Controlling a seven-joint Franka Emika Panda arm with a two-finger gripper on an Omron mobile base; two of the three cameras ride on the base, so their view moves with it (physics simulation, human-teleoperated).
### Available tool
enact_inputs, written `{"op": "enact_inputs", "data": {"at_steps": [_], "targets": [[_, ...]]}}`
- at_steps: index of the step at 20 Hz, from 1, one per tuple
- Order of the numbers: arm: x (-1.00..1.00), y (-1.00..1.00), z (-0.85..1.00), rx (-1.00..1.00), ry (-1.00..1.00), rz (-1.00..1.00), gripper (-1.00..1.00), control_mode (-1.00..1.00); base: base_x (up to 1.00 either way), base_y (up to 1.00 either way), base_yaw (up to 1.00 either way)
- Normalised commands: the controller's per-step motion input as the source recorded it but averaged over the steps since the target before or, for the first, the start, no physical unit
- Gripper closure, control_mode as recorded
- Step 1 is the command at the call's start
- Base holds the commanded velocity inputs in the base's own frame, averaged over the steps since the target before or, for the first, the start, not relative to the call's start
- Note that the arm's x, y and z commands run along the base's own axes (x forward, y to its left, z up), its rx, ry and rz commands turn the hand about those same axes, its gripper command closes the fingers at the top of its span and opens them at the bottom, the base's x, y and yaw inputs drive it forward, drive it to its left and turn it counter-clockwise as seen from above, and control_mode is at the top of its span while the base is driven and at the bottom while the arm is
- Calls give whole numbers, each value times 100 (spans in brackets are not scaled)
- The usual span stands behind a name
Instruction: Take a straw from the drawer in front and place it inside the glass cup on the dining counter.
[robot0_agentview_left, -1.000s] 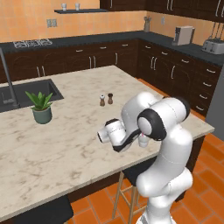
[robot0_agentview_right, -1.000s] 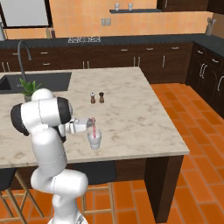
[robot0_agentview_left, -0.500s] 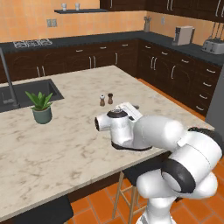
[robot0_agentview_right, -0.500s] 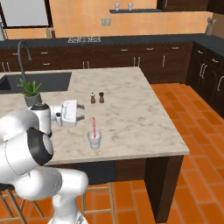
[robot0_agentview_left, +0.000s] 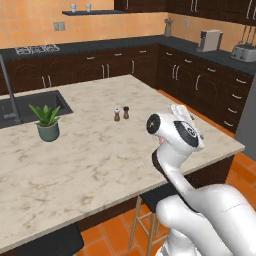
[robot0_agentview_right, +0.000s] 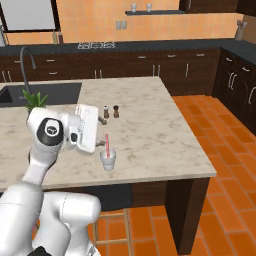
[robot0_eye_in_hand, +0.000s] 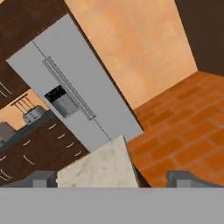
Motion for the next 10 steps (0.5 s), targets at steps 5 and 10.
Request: {"op": "enact_inputs", "data": {"at_steps": [5,10], "targets": [[-100,-47,-56,83,34,20,-100,-100,0,0,0],[-46,0,-100,81,17,65,-100,-100,0,0,0]]}}
